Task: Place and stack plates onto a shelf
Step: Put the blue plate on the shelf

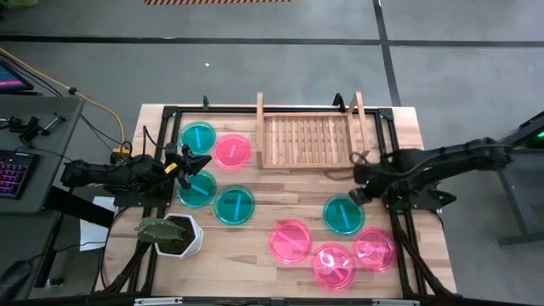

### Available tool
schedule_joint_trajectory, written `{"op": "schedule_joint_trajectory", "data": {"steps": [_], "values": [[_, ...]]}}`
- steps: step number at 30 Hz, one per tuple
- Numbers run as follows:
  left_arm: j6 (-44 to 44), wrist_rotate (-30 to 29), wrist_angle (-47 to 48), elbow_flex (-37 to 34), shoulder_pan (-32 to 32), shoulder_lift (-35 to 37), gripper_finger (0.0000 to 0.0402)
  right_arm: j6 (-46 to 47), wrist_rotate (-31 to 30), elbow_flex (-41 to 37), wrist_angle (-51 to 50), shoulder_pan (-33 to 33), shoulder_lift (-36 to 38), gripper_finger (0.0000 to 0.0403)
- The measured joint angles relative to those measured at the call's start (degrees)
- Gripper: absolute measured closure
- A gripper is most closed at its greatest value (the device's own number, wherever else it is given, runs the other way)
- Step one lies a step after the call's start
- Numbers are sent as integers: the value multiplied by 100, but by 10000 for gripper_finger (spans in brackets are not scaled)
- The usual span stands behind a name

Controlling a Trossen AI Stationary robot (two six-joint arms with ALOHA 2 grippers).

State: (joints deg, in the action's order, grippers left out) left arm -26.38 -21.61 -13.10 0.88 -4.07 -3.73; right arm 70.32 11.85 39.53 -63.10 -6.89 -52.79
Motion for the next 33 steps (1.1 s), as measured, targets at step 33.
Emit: {"op": "schedule_joint_trajectory", "data": {"steps": [33], "values": [[1,0,0,-1,-1,0,401,3148,-740,-1775,2495,-1428,-698,266]]}}
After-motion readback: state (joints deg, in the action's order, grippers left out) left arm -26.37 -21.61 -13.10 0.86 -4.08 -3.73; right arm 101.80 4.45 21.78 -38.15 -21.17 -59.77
